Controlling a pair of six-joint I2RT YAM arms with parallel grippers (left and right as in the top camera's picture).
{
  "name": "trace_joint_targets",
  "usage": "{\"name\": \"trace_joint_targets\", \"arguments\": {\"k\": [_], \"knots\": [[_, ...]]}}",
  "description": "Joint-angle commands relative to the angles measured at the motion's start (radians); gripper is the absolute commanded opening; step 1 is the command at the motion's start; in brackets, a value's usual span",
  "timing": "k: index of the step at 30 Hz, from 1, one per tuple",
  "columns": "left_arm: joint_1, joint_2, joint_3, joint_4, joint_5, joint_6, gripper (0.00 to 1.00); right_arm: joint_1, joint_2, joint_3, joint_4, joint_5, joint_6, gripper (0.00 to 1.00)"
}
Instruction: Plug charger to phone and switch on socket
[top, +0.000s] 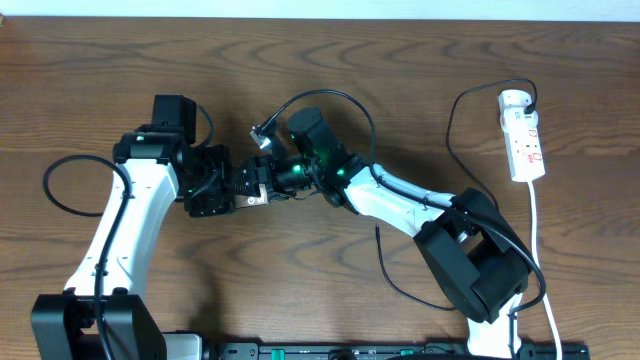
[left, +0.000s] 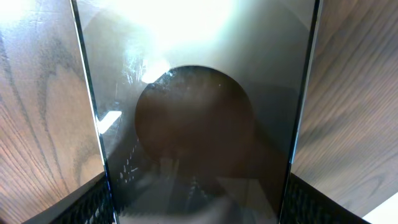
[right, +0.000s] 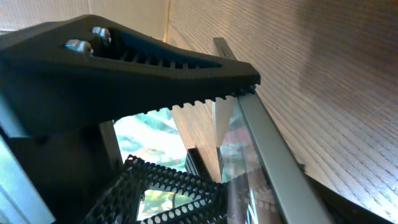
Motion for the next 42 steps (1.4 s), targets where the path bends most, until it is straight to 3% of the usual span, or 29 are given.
{"name": "trace_joint_targets", "arguments": {"k": [1,14,26,32,42], "knots": [[-0.002,-0.006,0.037,0.001,0.015,0.008,0.08,0.009,-0.003,0.013,0.000,0.011,-0.021,0.67],[-0.002,-0.006,0.037,0.002,0.065,0.009,0.07,0.011,-0.003,0.013,-0.001,0.032,-0.029,0.47],[-0.002,-0.006,0.037,0.001,0.064,0.020,0.07,0.019,-0.003,0.013,-0.001,0.035,-0.029,0.42],[-0.002,-0.006,0.037,0.001,0.064,0.020,0.07,0.020,-0.003,0.013,-0.001,0.035,-0.035,0.33],[-0.002,-0.006,0.037,0.001,0.064,0.035,0.07,0.020,-0.003,0.013,-0.001,0.037,-0.045,0.29]]}}
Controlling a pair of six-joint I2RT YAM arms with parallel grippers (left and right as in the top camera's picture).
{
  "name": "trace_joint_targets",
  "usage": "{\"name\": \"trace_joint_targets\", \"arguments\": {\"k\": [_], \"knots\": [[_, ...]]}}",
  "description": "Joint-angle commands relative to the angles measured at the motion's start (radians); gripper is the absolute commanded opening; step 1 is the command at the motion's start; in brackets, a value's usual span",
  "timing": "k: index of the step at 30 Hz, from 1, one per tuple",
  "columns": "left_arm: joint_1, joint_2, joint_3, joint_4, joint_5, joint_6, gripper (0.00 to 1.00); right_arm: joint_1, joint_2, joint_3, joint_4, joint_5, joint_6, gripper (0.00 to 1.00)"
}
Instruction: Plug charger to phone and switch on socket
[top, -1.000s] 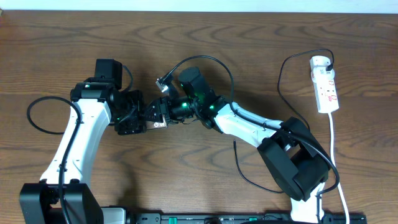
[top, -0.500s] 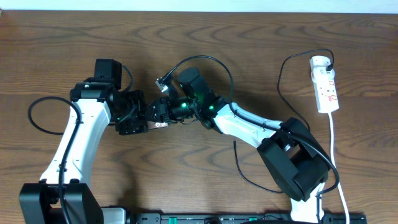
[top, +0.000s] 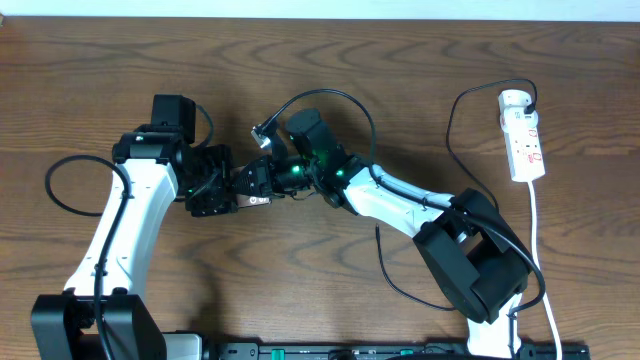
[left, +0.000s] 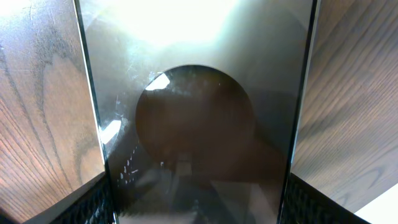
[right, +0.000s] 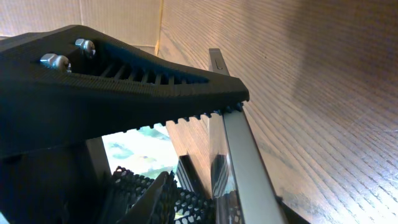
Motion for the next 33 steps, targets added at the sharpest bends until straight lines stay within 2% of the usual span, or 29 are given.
{"name": "trace_joint_targets", "arguments": {"k": [1,14,26,33], "knots": [[-0.002,-0.006,0.037,0.000,0.027,0.028,0.07,0.014,-0.003,0.013,0.007,-0.011,-0.021,0.28],[-0.002,-0.006,0.037,0.001,0.027,0.028,0.07,0.014,-0.003,0.013,0.006,-0.003,-0.028,0.15],[-0.002,-0.006,0.037,0.000,0.027,0.032,0.07,0.014,-0.003,0.013,0.007,-0.003,-0.028,0.11],[-0.002,-0.006,0.037,0.000,0.027,0.032,0.07,0.014,-0.003,0.013,0.007,-0.003,-0.028,0.04]]}}
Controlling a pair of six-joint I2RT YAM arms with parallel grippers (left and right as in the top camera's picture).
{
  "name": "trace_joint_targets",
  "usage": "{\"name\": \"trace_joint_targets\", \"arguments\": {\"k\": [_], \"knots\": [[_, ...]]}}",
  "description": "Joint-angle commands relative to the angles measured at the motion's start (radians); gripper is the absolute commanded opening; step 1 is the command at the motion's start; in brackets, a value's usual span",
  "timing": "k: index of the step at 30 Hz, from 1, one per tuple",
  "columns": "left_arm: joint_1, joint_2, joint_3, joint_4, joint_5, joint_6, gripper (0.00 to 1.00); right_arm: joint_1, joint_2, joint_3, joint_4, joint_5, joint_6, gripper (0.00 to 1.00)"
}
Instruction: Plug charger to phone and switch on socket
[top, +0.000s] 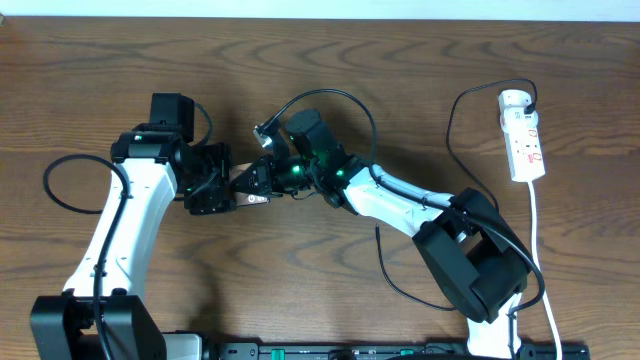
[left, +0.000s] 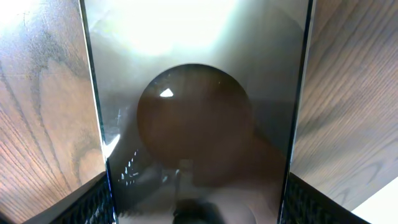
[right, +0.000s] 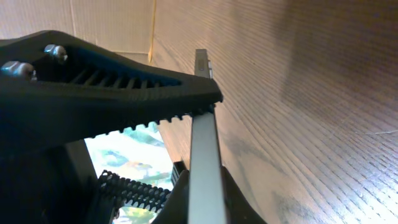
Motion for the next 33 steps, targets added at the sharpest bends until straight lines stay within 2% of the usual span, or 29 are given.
{"name": "trace_joint_targets", "arguments": {"k": [1,16,19,21,22,25,33], "knots": [[-0.005,-0.006,0.029,-0.003,0.029,0.011,0.07,0.014,-0.005,0.013,0.015,-0.039,-0.031,0.04],[-0.005,-0.006,0.029,-0.003,0.029,0.033,0.08,0.014,-0.005,0.013,0.015,-0.039,-0.031,0.01],[-0.005,-0.006,0.029,-0.004,0.029,0.033,0.50,0.014,-0.005,0.013,0.015,-0.039,-0.031,0.01],[-0.005,-0.006,0.029,-0.004,0.029,0.033,0.73,0.014,-0.005,0.013,0.015,-0.039,-0.031,0.01],[-0.005,-0.006,0.029,-0.004,0.029,0.033,0.79,0.014,-0.005,0.013,0.015,-0.039,-0.031,0.01],[-0.005,-0.006,0.029,-0.004,0.029,0.044,0.88,0.014,-0.005,0.013,0.014,-0.040,-0.031,0.01],[-0.005,-0.006,0.029,-0.012,0.033,0.052,0.90,0.013,-0.005,0.013,0.011,-0.039,-0.031,0.01]]}}
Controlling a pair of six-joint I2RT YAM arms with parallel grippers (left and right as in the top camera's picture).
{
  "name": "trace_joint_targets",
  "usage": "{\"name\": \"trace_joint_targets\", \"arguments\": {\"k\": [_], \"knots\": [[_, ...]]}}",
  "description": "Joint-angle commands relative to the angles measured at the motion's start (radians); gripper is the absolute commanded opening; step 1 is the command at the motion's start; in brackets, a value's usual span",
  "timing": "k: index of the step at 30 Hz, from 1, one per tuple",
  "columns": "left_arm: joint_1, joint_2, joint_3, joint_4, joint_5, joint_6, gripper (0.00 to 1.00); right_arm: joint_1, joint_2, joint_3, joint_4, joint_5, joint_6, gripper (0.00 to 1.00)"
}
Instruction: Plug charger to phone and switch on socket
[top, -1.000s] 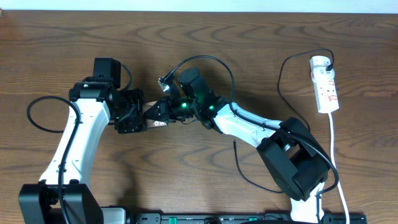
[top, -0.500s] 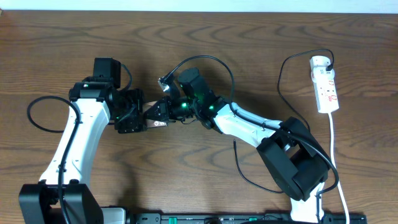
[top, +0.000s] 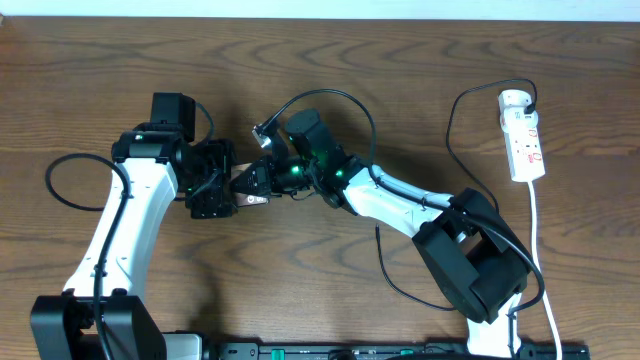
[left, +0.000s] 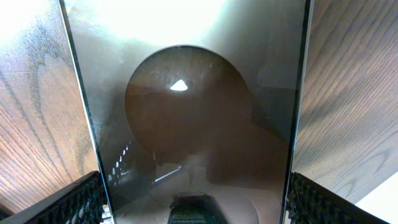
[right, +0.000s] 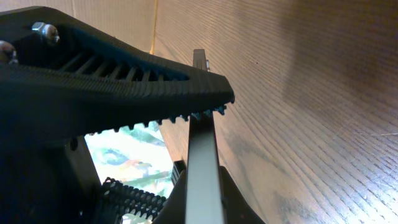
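The phone (top: 245, 186) is held off the table at centre left, and my left gripper (top: 215, 182) is shut on it. In the left wrist view its dark glass (left: 186, 106) fills the frame between the mesh pads (left: 74, 199). My right gripper (top: 258, 180) meets the phone from the right. In the right wrist view the phone (right: 202, 162) shows edge-on, with the right gripper (right: 211, 155) open and its serrated upper finger (right: 155, 81) crossing the phone's rim. A white power strip (top: 522, 135) lies at the far right with a black cable (top: 452, 130) plugged in. I cannot pick out the charger's plug end.
Black cable runs on the table under and in front of the right arm (top: 385, 270). A cable loop (top: 60, 190) lies left of the left arm. The wooden table (top: 400, 50) stretches back to its far edge.
Almost nothing has moved in the overhead view. The phone's glass sits slightly larger and lower in the left wrist view. The right gripper's upper finger reaches a little further across the phone's edge.
At the oldest moment my left gripper held the phone, and the right wrist saw its glass face at a slant. Then that slant lessened. By 1.1 s ago the right wrist saw the phone edge-on, as now, with the left grip unchanged.
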Motion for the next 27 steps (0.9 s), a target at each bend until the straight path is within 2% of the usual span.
{"name": "trace_joint_targets", "arguments": {"k": [1,11,21,27], "knots": [[-0.003,-0.006,0.026,-0.008,0.019,0.028,0.90,0.011,-0.005,0.013,0.008,-0.035,-0.024,0.01],[-0.002,-0.013,0.026,-0.006,0.114,0.145,0.90,-0.008,-0.005,0.013,-0.027,-0.024,-0.044,0.01],[0.000,-0.117,0.026,-0.005,0.105,0.187,0.90,-0.053,-0.005,0.013,-0.103,0.016,-0.080,0.01],[0.000,-0.237,0.026,-0.001,0.038,0.239,0.90,-0.122,-0.005,0.013,-0.145,0.031,-0.069,0.01]]}}
